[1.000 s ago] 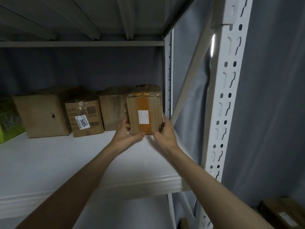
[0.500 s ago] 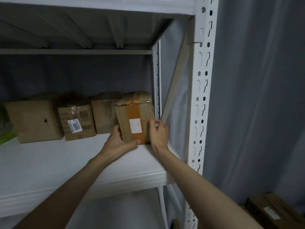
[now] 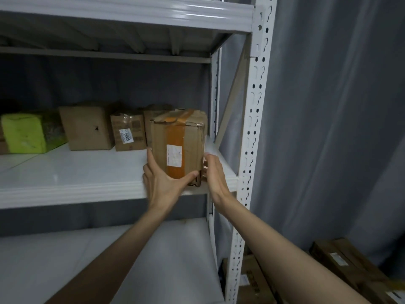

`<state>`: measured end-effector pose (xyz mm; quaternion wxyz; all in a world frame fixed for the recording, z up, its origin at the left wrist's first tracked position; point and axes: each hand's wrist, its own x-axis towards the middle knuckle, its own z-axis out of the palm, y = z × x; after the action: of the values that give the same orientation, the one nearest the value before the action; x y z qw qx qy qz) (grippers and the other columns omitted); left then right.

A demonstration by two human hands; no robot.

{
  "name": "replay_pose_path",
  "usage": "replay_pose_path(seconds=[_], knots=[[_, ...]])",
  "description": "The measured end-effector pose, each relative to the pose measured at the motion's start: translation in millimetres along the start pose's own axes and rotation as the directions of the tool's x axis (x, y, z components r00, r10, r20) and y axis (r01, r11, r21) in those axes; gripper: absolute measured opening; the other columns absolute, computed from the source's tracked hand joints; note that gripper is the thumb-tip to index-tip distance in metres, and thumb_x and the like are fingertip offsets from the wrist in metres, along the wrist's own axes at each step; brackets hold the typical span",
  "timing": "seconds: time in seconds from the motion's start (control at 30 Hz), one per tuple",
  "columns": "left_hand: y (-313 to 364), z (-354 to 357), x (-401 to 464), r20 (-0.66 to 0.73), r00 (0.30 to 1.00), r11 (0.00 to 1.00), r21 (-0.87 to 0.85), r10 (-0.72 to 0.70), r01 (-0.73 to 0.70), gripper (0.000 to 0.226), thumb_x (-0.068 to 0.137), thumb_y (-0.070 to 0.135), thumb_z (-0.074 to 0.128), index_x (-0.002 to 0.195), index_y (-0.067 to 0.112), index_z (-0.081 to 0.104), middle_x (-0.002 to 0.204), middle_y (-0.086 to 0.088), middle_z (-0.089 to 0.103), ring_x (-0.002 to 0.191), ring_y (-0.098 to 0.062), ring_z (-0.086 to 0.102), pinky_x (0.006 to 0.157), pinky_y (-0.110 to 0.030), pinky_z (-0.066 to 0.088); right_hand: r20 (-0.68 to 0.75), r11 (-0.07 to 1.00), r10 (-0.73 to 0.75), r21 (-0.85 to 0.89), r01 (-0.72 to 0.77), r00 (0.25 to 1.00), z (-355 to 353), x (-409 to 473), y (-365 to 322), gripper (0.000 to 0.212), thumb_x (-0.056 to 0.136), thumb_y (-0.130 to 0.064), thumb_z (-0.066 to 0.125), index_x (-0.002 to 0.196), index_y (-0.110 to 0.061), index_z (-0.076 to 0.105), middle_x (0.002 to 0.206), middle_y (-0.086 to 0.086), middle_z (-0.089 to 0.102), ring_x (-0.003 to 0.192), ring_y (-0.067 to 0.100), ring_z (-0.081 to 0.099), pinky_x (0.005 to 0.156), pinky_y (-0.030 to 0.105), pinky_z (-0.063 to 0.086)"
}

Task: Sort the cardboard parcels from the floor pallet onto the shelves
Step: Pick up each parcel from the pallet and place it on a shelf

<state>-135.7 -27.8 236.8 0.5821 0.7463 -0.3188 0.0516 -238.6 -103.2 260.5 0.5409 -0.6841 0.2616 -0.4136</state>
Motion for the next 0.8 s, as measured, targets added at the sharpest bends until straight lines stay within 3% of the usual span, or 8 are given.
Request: replay_pose_path(seconds=[0.17, 0.27, 0.4, 0.53, 0.63, 0.73, 0.8], knots=[[5, -30, -67, -0.094, 0.995, 1.0, -0.016, 0.023, -0.025, 0.153, 0.051, 0.054, 0.095, 0.159, 0.03, -0.011, 0.156, -0.012, 0.02, 0.145, -0.033, 0.023, 0.117, -0.057, 0.029, 0.091, 0.996, 0.024, 0.082, -0.032, 0.996, 0, -83, -3, 0.061, 0.086, -0.066, 0.031, 0.132, -0.032, 0.052, 0.135, 0.002, 0.054, 0.124, 0.022, 0.053, 0.108, 0.051, 0.046], [9, -50, -99, -0.114, 0.992, 0.998, -0.028, 0.051, -0.054, 0.153, 0.052, 0.05, 0.096, 0.16, 0.028, -0.011, 0.157, -0.012, 0.017, 0.147, -0.033, 0.021, 0.117, -0.058, 0.03, 0.125, 0.994, 0.021, 0.1, -0.033, 0.992, -4, -120, -6, 0.08, 0.082, -0.074, 0.035, 0.148, -0.031, 0.044, 0.147, -0.002, 0.047, 0.134, 0.017, 0.047, 0.113, 0.048, 0.043], [22, -74, -127, -0.109, 0.992, 0.996, -0.051, 0.069, -0.075, 0.147, 0.058, 0.05, 0.094, 0.16, 0.028, -0.011, 0.158, -0.012, 0.016, 0.147, -0.032, 0.022, 0.117, -0.056, 0.03, 0.164, 0.997, -0.015, 0.078, 0.002, 0.986, -12, -159, -21, 0.083, 0.08, -0.074, 0.037, 0.153, -0.034, 0.04, 0.151, -0.008, 0.041, 0.142, 0.012, 0.04, 0.119, 0.049, 0.035], [32, -97, -144, -0.103, 0.993, 0.993, -0.104, 0.049, -0.06, 0.137, 0.067, 0.048, 0.09, 0.159, 0.034, -0.01, 0.157, -0.008, 0.017, 0.147, -0.03, 0.024, 0.117, -0.05, 0.03, 0.2, 0.996, -0.09, 0.027, 0.086, 0.976, -22, -184, -35, 0.053, 0.1, -0.052, 0.041, 0.149, -0.033, 0.046, 0.142, -0.009, 0.041, 0.138, 0.009, 0.043, 0.118, 0.047, 0.036], [37, -112, -152, -0.068, 0.998, 0.983, -0.183, 0.02, -0.032, 0.127, 0.07, 0.052, 0.084, 0.16, 0.037, -0.004, 0.161, -0.006, 0.018, 0.147, -0.028, 0.027, 0.114, -0.042, 0.029, 0.177, 0.974, -0.2, -0.072, 0.216, 0.964, -40, -197, -41, 0.037, 0.103, -0.03, 0.053, 0.14, -0.026, 0.055, 0.133, -0.003, 0.047, 0.123, 0.002, 0.051, 0.114, 0.034, 0.041], [48, -111, -167, 0.043, 0.999, 0.957, -0.289, 0.0, 0.012, 0.121, 0.065, 0.065, 0.073, 0.16, 0.037, 0.004, 0.163, 0.0, 0.023, 0.147, -0.022, 0.031, 0.12, -0.044, 0.029, 0.057, 0.954, -0.235, -0.178, 0.242, 0.97, -73, -206, -37, 0.046, 0.097, -0.022, 0.063, 0.141, -0.022, 0.049, 0.131, -0.004, 0.041, 0.11, -0.007, 0.051, 0.103, 0.014, 0.039], [59, -100, -182, 0.146, 0.989, 0.937, -0.347, 0.021, 0.032, 0.116, 0.064, 0.069, 0.07, 0.158, 0.038, 0.009, 0.159, 0.004, 0.034, 0.143, -0.017, 0.038, 0.119, -0.043, 0.032, -0.051, 0.963, -0.186, -0.209, 0.172, 0.981, -107, -211, -29, 0.057, 0.095, -0.025, 0.067, 0.146, -0.023, 0.041, 0.132, -0.007, 0.033, 0.112, -0.007, 0.045, 0.106, 0.014, 0.035]])
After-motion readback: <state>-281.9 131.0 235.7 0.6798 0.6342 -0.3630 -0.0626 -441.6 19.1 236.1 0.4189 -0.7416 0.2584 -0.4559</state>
